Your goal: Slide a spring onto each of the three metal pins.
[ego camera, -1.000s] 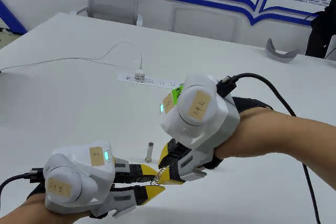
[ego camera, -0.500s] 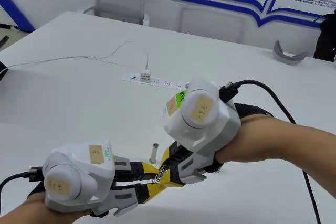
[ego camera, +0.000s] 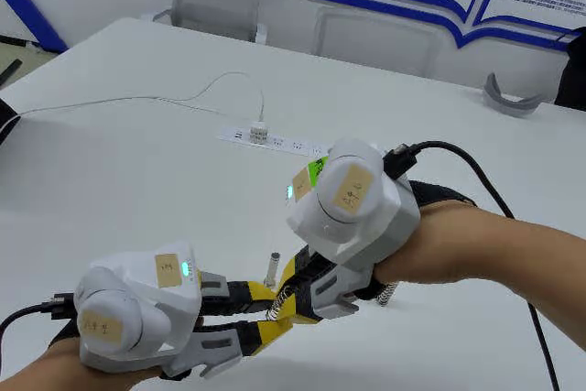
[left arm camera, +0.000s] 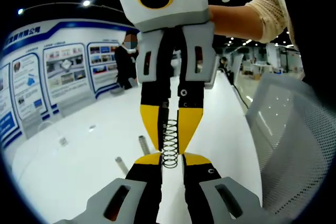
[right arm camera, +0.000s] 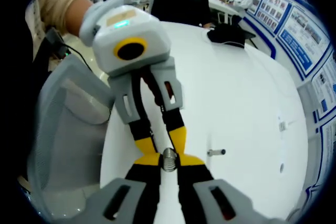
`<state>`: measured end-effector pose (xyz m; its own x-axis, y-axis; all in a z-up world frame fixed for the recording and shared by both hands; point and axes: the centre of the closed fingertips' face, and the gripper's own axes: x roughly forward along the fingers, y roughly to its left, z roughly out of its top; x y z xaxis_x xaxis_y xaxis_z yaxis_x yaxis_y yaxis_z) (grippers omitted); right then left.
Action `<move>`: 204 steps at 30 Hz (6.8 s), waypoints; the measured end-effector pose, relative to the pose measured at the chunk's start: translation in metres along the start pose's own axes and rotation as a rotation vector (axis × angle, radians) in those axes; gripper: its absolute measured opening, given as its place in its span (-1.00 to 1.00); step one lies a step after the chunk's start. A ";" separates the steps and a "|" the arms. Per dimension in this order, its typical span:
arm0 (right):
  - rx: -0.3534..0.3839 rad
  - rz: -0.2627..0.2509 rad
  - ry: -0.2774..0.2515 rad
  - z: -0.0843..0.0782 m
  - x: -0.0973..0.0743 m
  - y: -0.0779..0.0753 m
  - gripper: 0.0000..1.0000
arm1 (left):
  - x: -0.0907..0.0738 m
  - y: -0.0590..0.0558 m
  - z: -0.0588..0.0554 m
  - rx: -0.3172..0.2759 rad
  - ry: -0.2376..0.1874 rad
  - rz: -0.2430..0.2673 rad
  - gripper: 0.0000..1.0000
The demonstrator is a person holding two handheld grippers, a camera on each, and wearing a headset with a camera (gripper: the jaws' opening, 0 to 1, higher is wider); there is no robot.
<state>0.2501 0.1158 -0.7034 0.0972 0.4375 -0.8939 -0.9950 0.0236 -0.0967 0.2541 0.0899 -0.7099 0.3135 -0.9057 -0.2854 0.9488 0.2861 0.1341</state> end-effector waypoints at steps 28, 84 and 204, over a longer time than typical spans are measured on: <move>0.058 -0.056 0.032 -0.017 -0.006 -0.051 -0.75 | -0.017 0.011 -0.018 -0.128 0.015 0.074 -0.07; 0.090 0.022 0.174 -0.035 0.059 -0.095 -0.75 | -0.027 0.012 -0.032 -0.194 0.032 0.118 0.09; 0.602 -0.476 -0.471 -0.173 -0.059 -0.006 0.31 | -0.037 0.011 -0.038 -0.225 0.104 0.202 0.47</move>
<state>0.2537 -0.0653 -0.7257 0.6151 0.5810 -0.5329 -0.7072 0.7054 -0.0472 0.2545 0.1379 -0.7339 0.4875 -0.7903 -0.3711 0.8484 0.5292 -0.0125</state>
